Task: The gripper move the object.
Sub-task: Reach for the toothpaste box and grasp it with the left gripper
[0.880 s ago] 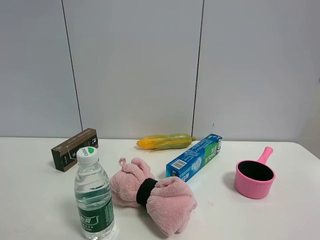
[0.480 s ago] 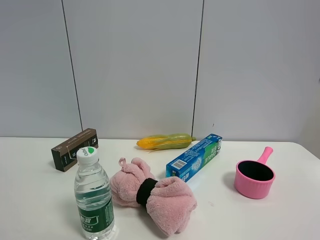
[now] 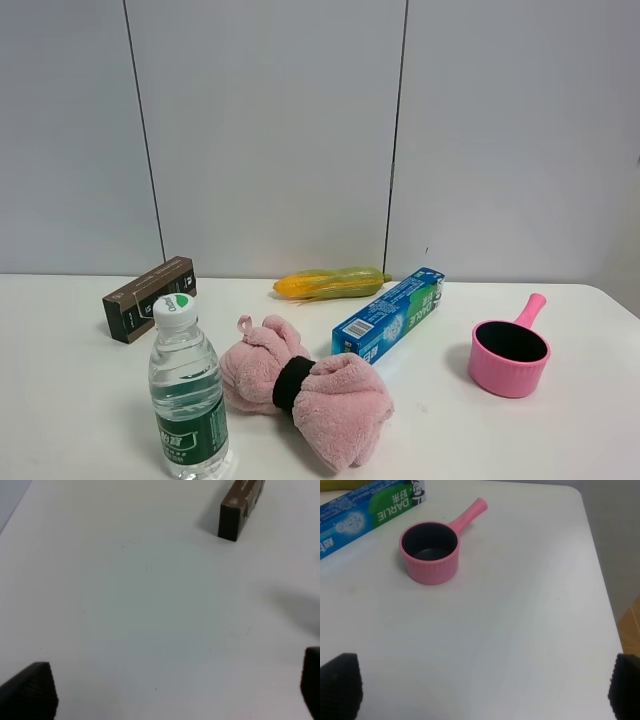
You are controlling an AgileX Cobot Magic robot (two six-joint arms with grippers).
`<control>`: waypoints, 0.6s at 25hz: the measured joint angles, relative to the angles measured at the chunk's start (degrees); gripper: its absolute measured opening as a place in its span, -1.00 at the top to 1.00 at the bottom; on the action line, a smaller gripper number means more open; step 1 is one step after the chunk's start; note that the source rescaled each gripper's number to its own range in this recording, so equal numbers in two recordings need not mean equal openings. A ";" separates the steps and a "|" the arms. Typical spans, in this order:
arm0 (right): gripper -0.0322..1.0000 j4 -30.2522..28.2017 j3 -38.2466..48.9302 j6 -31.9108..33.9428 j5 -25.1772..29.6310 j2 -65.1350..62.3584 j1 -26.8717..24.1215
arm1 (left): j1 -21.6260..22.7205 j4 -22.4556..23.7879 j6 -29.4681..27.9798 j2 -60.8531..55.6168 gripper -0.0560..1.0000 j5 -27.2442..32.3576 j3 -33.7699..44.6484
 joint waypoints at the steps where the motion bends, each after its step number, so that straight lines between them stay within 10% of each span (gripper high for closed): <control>1: -1.00 0.00 0.00 0.00 0.00 0.00 0.00 | 0.00 0.00 0.00 0.00 -1.00 0.00 0.00; 15: -1.00 0.00 0.00 0.00 0.00 0.00 0.00 | 0.00 0.00 0.00 0.00 -1.00 0.00 0.00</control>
